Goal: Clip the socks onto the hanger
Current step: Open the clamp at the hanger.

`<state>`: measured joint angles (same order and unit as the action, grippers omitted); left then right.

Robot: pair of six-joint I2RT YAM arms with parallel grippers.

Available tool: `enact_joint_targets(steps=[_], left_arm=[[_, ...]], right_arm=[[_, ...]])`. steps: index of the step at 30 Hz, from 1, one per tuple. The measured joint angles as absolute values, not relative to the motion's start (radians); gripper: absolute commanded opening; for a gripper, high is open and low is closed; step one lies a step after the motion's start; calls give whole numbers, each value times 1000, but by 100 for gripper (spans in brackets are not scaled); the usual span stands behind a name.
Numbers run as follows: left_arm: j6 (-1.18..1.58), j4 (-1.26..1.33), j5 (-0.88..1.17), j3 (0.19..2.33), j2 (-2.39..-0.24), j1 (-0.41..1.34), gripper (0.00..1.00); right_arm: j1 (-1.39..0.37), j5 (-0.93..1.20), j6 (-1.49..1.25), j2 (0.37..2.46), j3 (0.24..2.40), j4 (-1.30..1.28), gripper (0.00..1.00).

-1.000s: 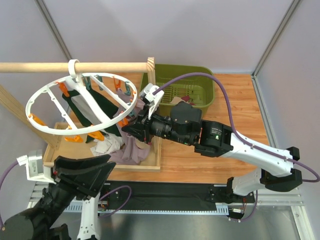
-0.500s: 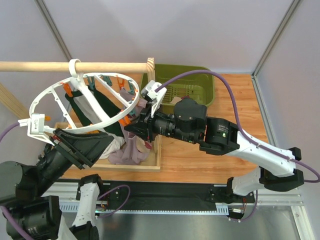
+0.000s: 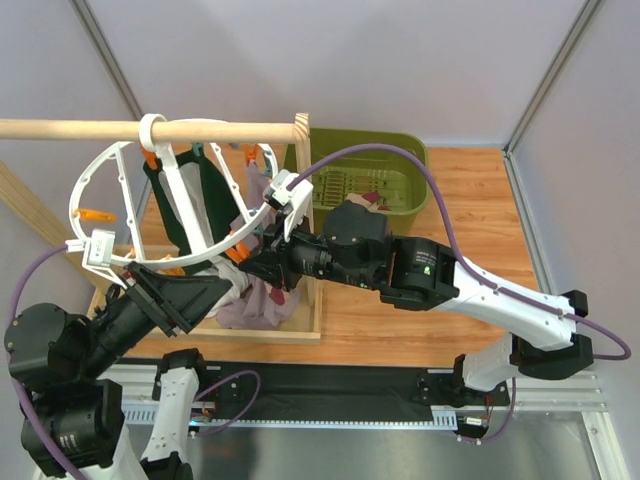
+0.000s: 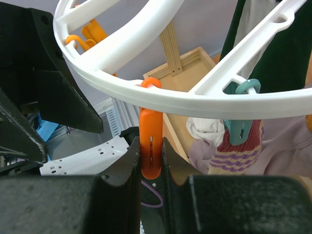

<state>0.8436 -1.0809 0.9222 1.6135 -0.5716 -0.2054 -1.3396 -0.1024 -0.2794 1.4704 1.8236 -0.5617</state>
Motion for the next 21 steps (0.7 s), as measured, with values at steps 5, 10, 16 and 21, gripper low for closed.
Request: enact_joint_targets(steps=[5, 10, 16, 21], left_arm=[[862, -1047, 905, 1586, -538, -213, 61], [890, -1005, 878, 1566, -529, -218, 62], [954, -955, 837, 1488, -488, -220, 63], [991, -947, 803, 1478, -479, -221, 63]], right_arm=[[-1360, -104, -296, 1476, 1859, -574, 0], [-1385, -117, -301, 1497, 1893, -580, 0], [-1410, -148, -303, 1531, 1900, -586, 0], [-1439, -194, -301, 1544, 1901, -579, 0]])
